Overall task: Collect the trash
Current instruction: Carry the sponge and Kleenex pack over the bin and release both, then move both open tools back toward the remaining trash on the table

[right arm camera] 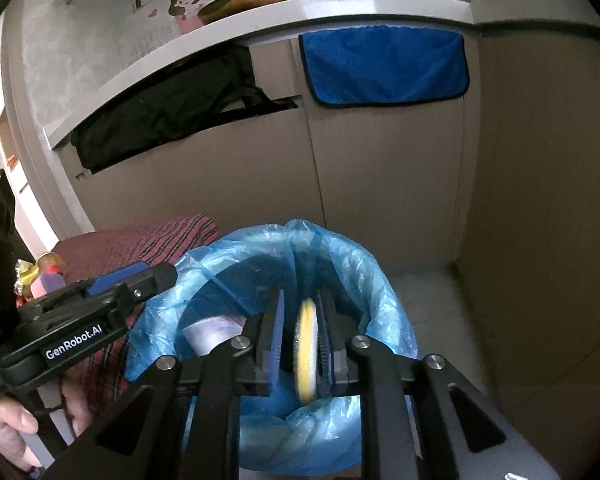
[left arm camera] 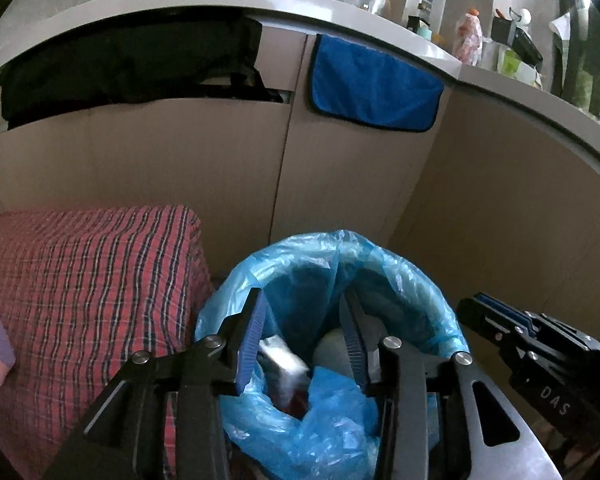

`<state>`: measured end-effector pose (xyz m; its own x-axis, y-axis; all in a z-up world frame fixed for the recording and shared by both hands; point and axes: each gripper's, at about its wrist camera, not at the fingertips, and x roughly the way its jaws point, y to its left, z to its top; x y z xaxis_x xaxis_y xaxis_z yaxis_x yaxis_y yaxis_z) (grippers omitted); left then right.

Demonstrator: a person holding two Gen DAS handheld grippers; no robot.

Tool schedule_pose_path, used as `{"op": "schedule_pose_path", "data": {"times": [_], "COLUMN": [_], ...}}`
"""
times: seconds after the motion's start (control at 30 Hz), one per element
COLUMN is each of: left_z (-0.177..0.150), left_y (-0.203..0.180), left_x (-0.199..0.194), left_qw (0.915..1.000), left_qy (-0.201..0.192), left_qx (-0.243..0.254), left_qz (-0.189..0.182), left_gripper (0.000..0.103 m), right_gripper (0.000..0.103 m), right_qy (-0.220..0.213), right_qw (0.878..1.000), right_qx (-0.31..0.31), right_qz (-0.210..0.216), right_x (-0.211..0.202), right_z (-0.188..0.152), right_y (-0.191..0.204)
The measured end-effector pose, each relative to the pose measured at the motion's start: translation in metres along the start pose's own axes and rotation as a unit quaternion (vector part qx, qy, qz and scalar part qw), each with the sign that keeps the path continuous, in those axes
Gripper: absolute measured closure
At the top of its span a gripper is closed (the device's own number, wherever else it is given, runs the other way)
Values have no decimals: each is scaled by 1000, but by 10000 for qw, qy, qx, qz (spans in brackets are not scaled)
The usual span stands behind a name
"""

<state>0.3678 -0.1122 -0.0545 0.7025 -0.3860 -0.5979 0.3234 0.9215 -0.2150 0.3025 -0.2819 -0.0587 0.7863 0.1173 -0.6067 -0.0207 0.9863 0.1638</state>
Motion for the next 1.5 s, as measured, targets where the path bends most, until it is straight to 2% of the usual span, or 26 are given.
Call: {"op": "schedule_pose_path", "data": {"times": [0.2,0.3,0.6,0.77,1.0,1.23,1.33,1.43,1.5], "left_z": [4,5,-4,-13,-34,-58,-67,-75,-80], "left_y": [12,22,74,115,174,222,241,255,259], "left_x": [-23,-40,-104,-150,-199,-240,-251,-257,-259], "left_qw": [9998,9992,9949,9869,9756,9593,9556,9561,9555], "left_qy": [-120,-262,-471,-782,-927,-1131,-1160,-1191,-1211], "left_qx": [-52,-39,-210,-365,-638,-846,-975,-1065,-1085], "left_qz": [169,315,870,1364,1885,2446,2528,2455,2459], "left_gripper": [63,63,63,62,62,62,60,53,52], "right_gripper": [77,76,73,71,70,69,69,68,67], "right_qy": [-148,-209,-360,-384,-361,-294,-188,-83,-11], "right_qw": [9998,9996,9968,9918,9820,9716,9675,9640,9609], "right_qx": [-120,-204,-664,-1073,-1540,-1924,-2049,-2138,-2242], "right_qz": [-75,-54,277,570,1028,1349,1472,1580,1625], "right_x": [-14,-20,-34,-35,-31,-21,-13,-3,5], "right_z": [6,10,18,19,13,1,-5,-7,-9], "right_y": [11,22,86,138,212,266,286,300,310]}}
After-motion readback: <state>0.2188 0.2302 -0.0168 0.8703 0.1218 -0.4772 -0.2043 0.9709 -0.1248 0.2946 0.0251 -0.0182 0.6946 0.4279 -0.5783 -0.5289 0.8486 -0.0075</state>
